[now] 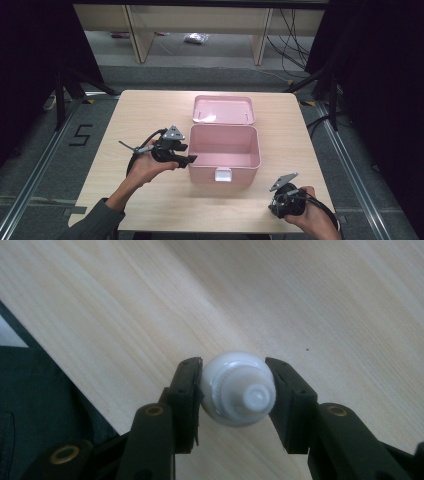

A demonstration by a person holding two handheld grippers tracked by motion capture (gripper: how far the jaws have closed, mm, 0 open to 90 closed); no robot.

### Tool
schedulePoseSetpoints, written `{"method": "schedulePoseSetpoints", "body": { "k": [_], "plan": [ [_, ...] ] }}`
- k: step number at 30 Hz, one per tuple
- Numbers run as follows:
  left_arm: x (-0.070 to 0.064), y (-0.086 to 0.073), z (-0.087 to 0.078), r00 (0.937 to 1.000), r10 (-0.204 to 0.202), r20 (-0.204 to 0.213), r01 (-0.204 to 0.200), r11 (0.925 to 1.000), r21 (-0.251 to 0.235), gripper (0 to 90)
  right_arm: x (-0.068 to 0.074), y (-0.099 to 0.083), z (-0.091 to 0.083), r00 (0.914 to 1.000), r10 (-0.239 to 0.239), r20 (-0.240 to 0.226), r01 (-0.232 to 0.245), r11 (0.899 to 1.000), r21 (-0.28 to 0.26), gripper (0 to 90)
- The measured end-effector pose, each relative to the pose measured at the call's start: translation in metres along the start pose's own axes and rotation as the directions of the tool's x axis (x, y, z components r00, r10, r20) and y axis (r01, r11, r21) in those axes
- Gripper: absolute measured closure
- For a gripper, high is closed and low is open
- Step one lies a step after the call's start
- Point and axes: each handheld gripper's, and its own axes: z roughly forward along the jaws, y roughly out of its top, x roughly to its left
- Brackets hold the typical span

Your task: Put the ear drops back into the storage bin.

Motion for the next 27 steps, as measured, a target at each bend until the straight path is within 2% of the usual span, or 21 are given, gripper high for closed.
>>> {"method": "schedulePoseSetpoints", "body": {
  "k": [9, 10, 16, 18, 23, 27],
  "plan": [
    [-0.001, 0.0, 0.0, 1.0, 0.0, -0.003, 0.0, 1.0, 0.001, 45.1, -0.002, 0.005, -0.008, 0.9997, -0.021, 0.008, 0.021, 1.0, -0.021, 60.3],
    [-0.001, 0.0, 0.0, 1.0, -0.001, -0.002, 0.001, 1.0, 0.001, 45.1, -0.001, 0.005, -0.009, 1.0, -0.007, 0.001, 0.007, 1.0, -0.02, 60.3],
    [-0.001, 0.0, 0.0, 1.0, -0.002, -0.002, 0.002, 1.0, 0.001, 45.1, -0.006, 0.015, -0.014, 0.9988, -0.048, -0.012, 0.048, 0.998, -0.036, 60.3],
    [-0.001, 0.0, 0.0, 1.0, -0.002, -0.003, 0.002, 1.0, 0.0, 45.1, -0.005, 0.018, -0.017, 0.9989, -0.039, -0.026, 0.038, 0.999, -0.031, 60.3],
    [-0.001, 0.0, 0.0, 1.0, -0.002, -0.002, 0.002, 1.0, 0.002, 45.1, -0.006, 0.026, -0.025, 0.9973, -0.07, -0.024, 0.069, 0.997, -0.037, 60.3],
    [-0.002, 0.0, 0.0, 1.0, -0.002, -0.003, 0.002, 1.0, 0.002, 45.2, -0.005, 0.031, -0.031, 0.9953, -0.076, -0.06, 0.072, 0.995, -0.066, 60.3]
  ]
}}
